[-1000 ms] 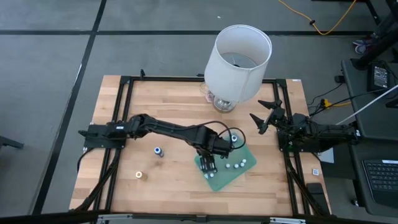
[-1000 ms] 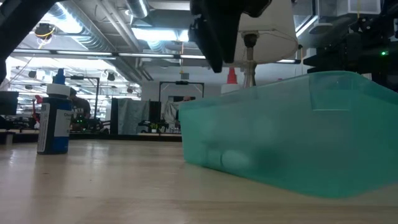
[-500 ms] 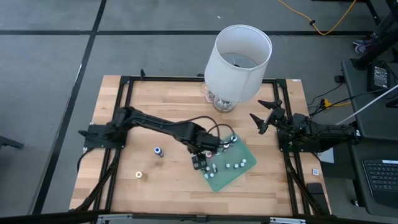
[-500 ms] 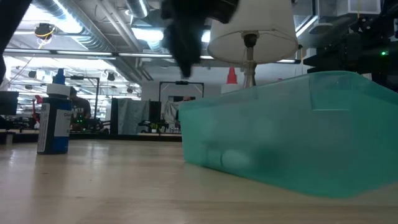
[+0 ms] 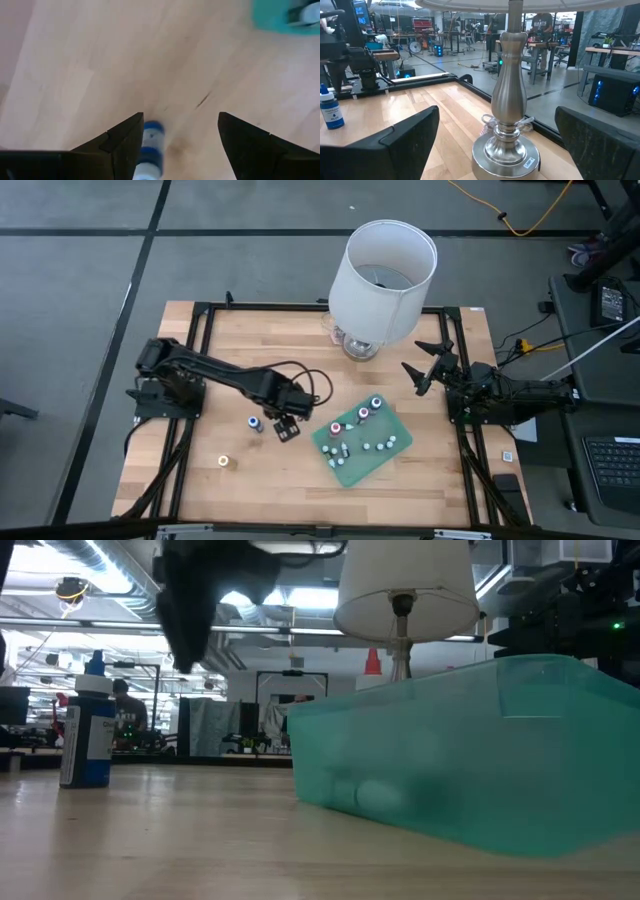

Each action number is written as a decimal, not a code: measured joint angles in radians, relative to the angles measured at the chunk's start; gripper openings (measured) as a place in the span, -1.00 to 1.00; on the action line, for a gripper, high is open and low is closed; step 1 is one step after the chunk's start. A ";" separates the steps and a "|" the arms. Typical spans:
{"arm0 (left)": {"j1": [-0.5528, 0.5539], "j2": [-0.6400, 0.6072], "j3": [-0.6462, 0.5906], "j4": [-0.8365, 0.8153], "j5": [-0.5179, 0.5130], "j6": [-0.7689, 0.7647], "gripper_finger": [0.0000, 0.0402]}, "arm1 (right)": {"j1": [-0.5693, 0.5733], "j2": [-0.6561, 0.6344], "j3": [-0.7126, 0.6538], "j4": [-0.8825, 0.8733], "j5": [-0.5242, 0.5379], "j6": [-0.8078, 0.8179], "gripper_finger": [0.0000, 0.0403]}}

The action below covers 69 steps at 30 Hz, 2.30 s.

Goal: Pick & Place food coloring
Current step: Put the large blue food coloring bottle into the green bin

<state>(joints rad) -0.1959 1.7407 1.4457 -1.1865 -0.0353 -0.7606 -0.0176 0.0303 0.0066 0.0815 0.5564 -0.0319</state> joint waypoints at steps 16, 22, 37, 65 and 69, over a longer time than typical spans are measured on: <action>-0.067 -0.157 -0.244 0.003 -0.001 -0.096 0.24 | 0.000 0.000 0.000 0.000 0.000 0.000 0.97; -0.094 -0.164 -0.286 0.002 0.026 -0.110 0.24 | 0.000 0.000 0.000 0.000 0.000 0.000 0.97; -0.103 -0.164 -0.314 0.066 0.029 -0.075 0.15 | 0.000 0.000 0.000 0.000 0.000 0.000 0.97; -0.078 -0.128 -0.082 -0.068 -0.013 0.008 -0.44 | 0.000 0.000 0.000 0.000 0.000 0.000 0.97; -0.068 -0.080 0.040 -0.138 -0.038 0.056 -0.44 | 0.000 0.000 0.000 0.000 0.000 0.000 0.97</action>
<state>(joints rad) -0.2636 1.6608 1.4861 -1.3245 -0.0732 -0.7047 -0.0175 0.0303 0.0065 0.0814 0.5564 -0.0319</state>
